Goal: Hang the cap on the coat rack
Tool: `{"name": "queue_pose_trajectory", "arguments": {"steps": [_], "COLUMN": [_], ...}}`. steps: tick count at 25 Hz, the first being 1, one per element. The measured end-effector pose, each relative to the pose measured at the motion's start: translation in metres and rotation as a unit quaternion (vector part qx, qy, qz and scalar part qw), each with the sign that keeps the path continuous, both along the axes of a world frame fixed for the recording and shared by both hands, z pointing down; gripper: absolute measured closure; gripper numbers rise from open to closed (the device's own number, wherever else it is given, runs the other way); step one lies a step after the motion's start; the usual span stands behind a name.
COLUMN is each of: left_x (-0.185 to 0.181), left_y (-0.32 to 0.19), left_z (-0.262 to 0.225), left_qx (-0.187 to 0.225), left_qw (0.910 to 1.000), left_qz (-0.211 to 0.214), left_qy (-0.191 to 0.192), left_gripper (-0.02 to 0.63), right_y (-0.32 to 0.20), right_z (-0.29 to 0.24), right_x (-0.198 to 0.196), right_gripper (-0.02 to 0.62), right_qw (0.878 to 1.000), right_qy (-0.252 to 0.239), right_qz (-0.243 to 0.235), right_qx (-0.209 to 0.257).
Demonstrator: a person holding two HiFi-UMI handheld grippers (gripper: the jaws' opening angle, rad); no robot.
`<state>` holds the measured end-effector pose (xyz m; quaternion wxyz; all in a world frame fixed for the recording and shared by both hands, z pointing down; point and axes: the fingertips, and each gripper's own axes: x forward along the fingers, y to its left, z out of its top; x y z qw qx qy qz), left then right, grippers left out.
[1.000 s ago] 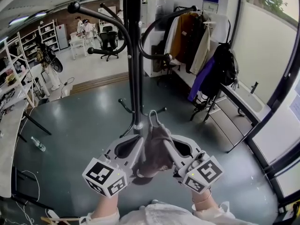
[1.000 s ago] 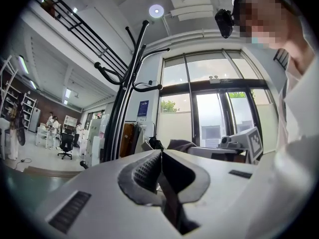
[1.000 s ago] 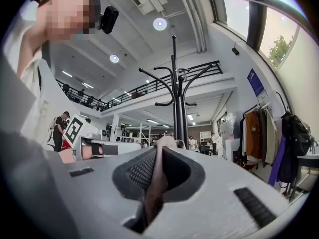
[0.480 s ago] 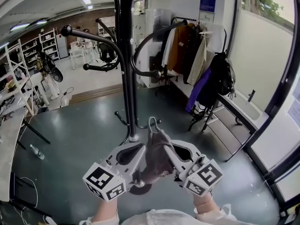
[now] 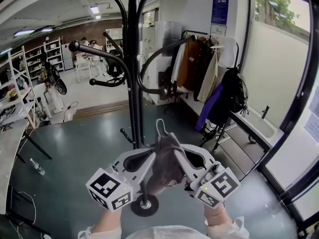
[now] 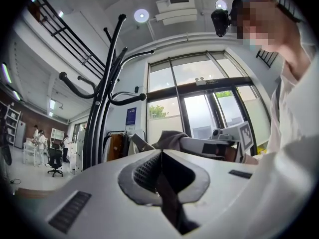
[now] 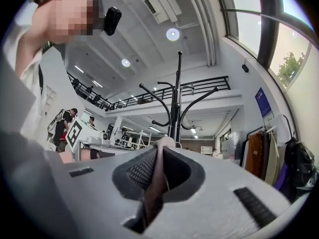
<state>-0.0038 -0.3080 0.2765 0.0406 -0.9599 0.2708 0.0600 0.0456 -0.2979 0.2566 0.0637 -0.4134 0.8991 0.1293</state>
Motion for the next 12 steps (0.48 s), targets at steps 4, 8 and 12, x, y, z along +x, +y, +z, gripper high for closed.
{"name": "queue_pose_trajectory", "arguments": {"steps": [4, 8, 12], "left_x": [0.006, 0.014, 0.02], "left_y": [0.0, 0.001, 0.003], "left_z": [-0.018, -0.032, -0.045], "left_qx": [0.015, 0.033, 0.048], "left_qw": [0.9998, 0.9993, 0.9986], "left_qz": [0.011, 0.015, 0.02], "left_qy": [0.007, 0.002, -0.001], "left_gripper": [0.589, 0.589, 0.589], "right_y": [0.0, 0.002, 0.007], "right_z": [-0.024, -0.044, -0.061], "right_x": [0.005, 0.014, 0.026], "right_gripper": [0.581, 0.581, 0.581], "right_qw": [1.0, 0.998, 0.997], "right_qy": [0.01, 0.02, 0.008], "right_qz": [0.007, 0.017, 0.026], "right_qx": [0.029, 0.053, 0.069]}}
